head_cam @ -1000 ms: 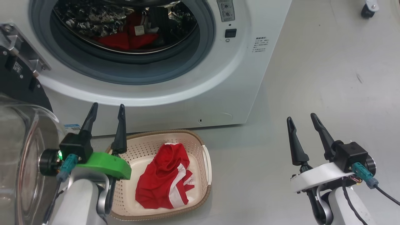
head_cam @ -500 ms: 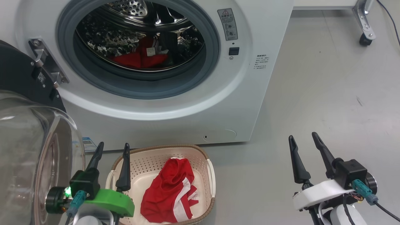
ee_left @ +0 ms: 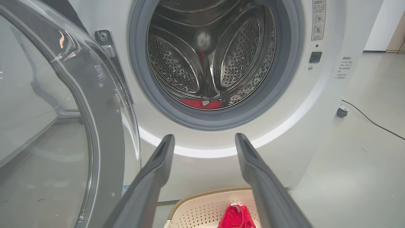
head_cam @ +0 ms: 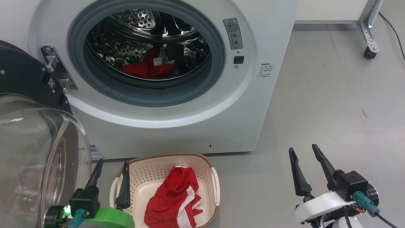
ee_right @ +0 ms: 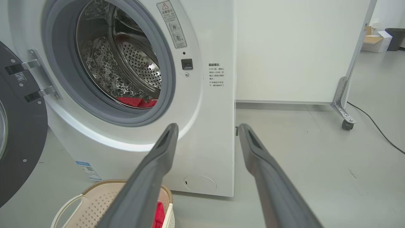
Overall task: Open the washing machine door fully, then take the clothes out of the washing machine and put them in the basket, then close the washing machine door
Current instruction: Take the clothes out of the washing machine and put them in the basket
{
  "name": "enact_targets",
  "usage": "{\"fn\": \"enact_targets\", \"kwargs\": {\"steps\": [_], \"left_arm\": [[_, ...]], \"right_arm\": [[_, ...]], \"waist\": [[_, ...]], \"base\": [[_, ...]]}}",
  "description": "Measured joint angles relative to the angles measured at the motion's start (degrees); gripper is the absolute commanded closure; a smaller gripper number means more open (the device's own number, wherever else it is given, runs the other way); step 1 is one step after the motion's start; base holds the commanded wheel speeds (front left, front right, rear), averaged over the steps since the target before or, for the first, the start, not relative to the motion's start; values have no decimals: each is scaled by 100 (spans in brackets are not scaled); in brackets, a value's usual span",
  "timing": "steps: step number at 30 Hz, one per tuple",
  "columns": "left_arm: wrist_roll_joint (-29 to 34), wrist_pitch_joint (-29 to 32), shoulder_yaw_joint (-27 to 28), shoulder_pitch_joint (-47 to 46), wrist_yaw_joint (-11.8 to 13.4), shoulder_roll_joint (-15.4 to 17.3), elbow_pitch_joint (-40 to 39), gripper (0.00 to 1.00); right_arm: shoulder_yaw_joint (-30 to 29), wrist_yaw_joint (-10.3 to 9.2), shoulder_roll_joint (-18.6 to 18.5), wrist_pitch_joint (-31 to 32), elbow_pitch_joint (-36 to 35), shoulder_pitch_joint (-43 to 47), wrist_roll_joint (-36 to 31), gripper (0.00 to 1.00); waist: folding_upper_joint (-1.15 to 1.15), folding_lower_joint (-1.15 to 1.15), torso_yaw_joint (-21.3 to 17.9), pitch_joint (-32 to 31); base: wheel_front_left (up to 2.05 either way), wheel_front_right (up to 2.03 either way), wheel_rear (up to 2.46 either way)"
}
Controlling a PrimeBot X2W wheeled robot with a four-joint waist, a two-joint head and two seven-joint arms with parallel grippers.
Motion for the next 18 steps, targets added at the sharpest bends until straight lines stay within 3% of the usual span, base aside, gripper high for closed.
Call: {"fn": "enact_targets", "kwargs": {"steps": [18], "left_arm": [[0, 33, -3, 172, 30, 35, -256, 0]], "right_arm": [[52, -49, 0, 0, -53, 66, 7, 0]], "waist": [[0, 0, -16, -40]], "base": [[0, 0, 0]]}}
